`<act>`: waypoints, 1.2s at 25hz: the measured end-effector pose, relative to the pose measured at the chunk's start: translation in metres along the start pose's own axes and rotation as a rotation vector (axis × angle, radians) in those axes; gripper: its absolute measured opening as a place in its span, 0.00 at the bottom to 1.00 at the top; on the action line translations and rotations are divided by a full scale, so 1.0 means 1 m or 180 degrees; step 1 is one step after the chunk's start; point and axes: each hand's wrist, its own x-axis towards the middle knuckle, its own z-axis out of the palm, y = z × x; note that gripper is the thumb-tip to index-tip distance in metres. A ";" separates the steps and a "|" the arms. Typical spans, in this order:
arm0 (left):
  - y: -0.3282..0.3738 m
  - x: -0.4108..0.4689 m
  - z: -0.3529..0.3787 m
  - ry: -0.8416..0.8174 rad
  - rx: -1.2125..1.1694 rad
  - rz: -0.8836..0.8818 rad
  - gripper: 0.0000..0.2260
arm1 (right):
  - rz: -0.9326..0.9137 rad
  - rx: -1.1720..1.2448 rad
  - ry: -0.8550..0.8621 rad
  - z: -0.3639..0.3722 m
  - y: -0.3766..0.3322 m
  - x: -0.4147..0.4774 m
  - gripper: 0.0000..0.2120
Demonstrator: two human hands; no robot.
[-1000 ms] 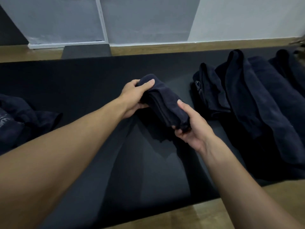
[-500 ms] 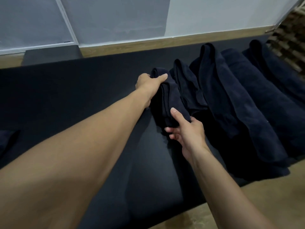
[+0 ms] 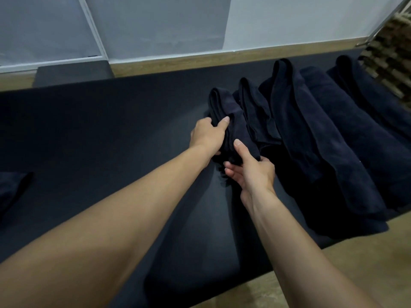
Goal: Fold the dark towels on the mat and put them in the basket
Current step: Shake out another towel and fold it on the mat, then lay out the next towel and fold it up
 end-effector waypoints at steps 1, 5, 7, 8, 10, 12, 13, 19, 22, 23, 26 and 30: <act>0.000 -0.004 -0.003 -0.0108 0.0029 -0.0070 0.25 | 0.0012 -0.0072 -0.0013 -0.001 0.001 -0.003 0.36; 0.001 -0.026 -0.019 -0.0324 0.0051 -0.0129 0.23 | 0.0109 -0.0252 -0.0043 -0.011 0.002 -0.022 0.29; 0.000 -0.041 -0.029 -0.0399 0.0085 -0.0100 0.17 | 0.0291 -0.0261 -0.0170 -0.012 0.006 -0.039 0.21; 0.000 -0.048 -0.034 -0.0421 0.0106 -0.0081 0.15 | 0.0398 -0.0264 -0.0270 -0.010 0.008 -0.049 0.17; 0.001 -0.062 -0.049 -0.0463 0.0176 -0.0040 0.16 | 0.0550 -0.0309 -0.0490 -0.001 0.012 -0.068 0.14; 0.003 -0.072 -0.067 -0.0463 0.0248 0.0017 0.18 | 0.0544 -0.0387 -0.0773 0.014 0.016 -0.083 0.12; 0.004 -0.076 -0.077 -0.0432 0.0295 0.0089 0.18 | 0.0494 -0.0437 -0.0923 0.022 0.017 -0.089 0.11; -0.013 -0.102 -0.189 0.0457 0.0650 0.0264 0.19 | 0.0372 -0.0827 -0.1669 0.098 0.043 -0.136 0.08; -0.037 -0.122 -0.257 0.0974 0.1111 0.0125 0.21 | 0.0443 -0.1113 -0.2064 0.141 0.065 -0.163 0.09; -0.045 -0.130 -0.282 0.1160 0.1297 0.0066 0.21 | 0.0482 -0.1202 -0.2233 0.155 0.073 -0.174 0.09; -0.072 -0.155 -0.352 0.1623 0.1809 -0.0052 0.20 | 0.0453 -0.1573 -0.2746 0.199 0.097 -0.205 0.07; -0.104 -0.172 -0.413 0.1678 0.2298 -0.0361 0.21 | -0.0042 -0.2562 -0.3339 0.254 0.120 -0.225 0.04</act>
